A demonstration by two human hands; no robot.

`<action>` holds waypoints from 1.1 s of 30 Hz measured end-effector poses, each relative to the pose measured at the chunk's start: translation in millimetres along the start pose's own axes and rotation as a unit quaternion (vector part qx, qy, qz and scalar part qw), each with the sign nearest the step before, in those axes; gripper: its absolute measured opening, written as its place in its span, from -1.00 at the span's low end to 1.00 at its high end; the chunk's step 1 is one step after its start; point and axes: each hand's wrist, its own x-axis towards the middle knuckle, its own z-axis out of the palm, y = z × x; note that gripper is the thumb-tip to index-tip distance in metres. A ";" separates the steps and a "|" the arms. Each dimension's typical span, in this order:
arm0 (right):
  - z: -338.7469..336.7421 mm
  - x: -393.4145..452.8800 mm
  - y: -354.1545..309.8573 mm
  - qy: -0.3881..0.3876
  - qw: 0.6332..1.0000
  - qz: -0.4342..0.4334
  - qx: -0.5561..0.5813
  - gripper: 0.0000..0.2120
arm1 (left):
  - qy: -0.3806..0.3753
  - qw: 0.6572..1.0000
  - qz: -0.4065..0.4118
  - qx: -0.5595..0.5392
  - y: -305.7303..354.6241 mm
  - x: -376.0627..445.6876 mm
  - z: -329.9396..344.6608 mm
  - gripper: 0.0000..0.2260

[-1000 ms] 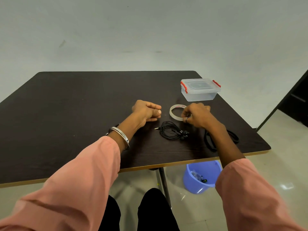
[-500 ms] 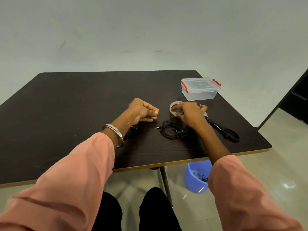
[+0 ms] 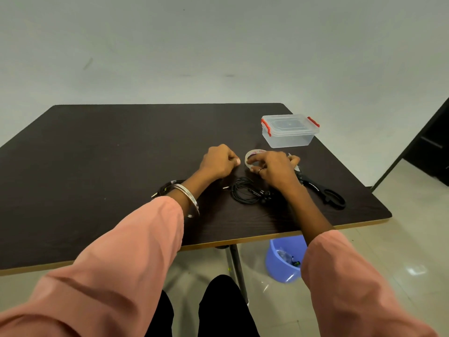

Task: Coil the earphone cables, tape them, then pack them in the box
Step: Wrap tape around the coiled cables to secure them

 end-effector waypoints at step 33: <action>6.8 0.0 11.1 0.011 0.994 0.031 0.099 -0.80 | 0.051 0.934 -0.068 -0.346 5.8 -6.5 6.6 -0.61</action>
